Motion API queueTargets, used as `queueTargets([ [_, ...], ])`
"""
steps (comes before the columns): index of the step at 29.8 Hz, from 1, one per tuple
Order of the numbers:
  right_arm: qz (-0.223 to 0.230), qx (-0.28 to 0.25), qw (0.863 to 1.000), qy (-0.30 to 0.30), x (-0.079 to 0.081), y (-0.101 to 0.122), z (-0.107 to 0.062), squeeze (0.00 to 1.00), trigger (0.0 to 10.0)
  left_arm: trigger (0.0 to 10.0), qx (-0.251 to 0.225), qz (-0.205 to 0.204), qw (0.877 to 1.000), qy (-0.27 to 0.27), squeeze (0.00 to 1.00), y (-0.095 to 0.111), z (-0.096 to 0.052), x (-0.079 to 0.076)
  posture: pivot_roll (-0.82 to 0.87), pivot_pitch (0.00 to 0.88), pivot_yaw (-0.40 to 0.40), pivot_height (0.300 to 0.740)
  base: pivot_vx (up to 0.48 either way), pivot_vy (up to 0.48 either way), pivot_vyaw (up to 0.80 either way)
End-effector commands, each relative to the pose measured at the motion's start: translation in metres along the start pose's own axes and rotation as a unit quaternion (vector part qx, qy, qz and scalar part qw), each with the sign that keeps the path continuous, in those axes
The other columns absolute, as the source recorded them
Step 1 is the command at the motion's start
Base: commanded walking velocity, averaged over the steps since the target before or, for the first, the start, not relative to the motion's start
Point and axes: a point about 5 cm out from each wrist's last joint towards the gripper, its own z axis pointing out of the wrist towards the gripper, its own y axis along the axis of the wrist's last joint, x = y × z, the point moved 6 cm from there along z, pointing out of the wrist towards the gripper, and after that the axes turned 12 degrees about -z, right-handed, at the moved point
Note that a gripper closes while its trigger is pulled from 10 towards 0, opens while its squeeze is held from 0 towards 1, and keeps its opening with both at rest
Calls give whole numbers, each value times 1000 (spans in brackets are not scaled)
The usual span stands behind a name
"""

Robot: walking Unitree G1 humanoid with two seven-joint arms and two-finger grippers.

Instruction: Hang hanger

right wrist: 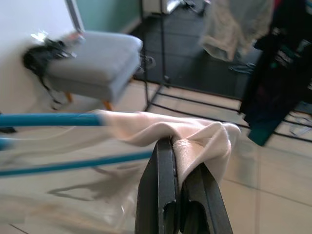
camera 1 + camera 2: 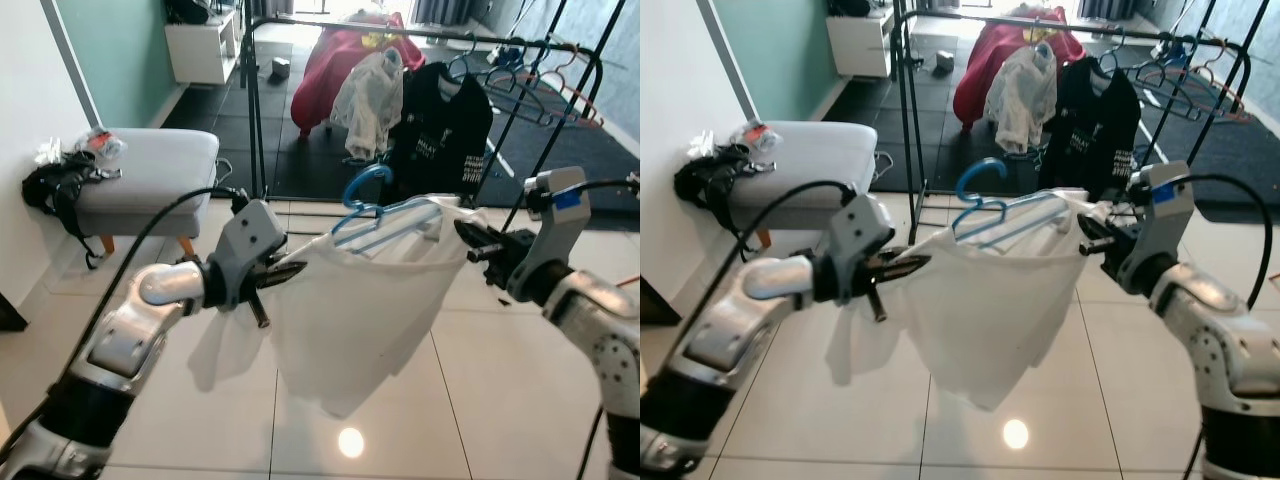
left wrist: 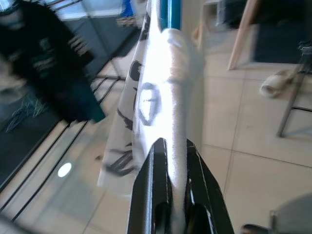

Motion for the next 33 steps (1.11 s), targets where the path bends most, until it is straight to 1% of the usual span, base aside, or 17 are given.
queueTargets([
  [1,-10,14,1000,13,4,-4,-3,0,0,10000,-5,20,999,-39,0,9,-12,-7,-69,114,-38,740,0,0,0],
  [2,-15,22,999,18,3,-6,-5,0,0,10000,7,26,998,-53,0,9,-18,-6,-69,114,-38,740,0,0,0],
  [3,-15,22,999,18,3,-6,-5,0,0,10000,7,26,998,-53,0,9,-18,-6,-69,114,-38,740,0,0,0],
  [5,-21,32,999,21,1,-8,-8,0,0,10000,33,42,996,-74,0,7,-28,-3,-64,109,-37,740,0,0,0],
  [6,-21,32,999,21,1,-8,-8,0,0,10000,33,42,996,-74,0,7,-28,-3,-64,109,-37,740,0,0,0],
  [7,-23,33,999,22,0,-8,-9,0,0,10000,55,54,994,-84,0,3,-32,-1,-64,109,-37,740,0,0,0],
  [10,-24,33,999,23,0,-7,-9,0,0,10000,74,64,991,-89,0,-1,-35,1,-64,109,-37,740,0,0,0],
  [12,-26,34,999,25,1,-6,-8,0,0,10000,104,83,987,-94,0,-10,-39,6,-61,100,-32,740,0,0,0],
  [13,-26,34,999,25,1,-6,-8,0,0,10000,104,83,987,-94,0,-10,-39,6,-61,100,-32,740,0,0,0],
  [16,-26,29,999,34,5,-1,-8,0,0,10000,157,109,978,-88,0,-32,-41,13,-63,97,-31,740,0,0,0],
  [21,-30,32,998,37,4,0,-9,0,0,10000,198,99,971,-90,0,-54,-47,14,-68,92,-31,740,0,0,0],
  [22,-31,34,998,38,3,0,-10,0,0,10000,232,106,962,-93,0,-65,-54,17,-67,93,-33,740,0,0,0],
  [25,-31,37,998,38,2,-2,-10,0,0,10000,249,89,960,-94,0,-72,-59,20,-67,93,-33,740,0,0,0],
  [29,-31,39,998,39,3,-3,-11,0,0,10000,250,77,960,-95,0,-73,-60,21,-67,98,-32,740,0,0,0],
  [31,-28,44,998,47,8,-7,-10,0,0,10000,244,36,965,-90,0,-71,-60,24,-70,102,-28,740,0,0,0],
  [32,-28,44,998,47,8,-7,-10,0,0,10000,244,36,965,-90,0,-71,-60,24,-70,102,-28,740,0,0,0],
  [33,-26,47,997,59,15,-9,-10,0,0,10000,231,12,969,-89,0,-68,-57,24,-72,106,-27,740,0,0,0],
])
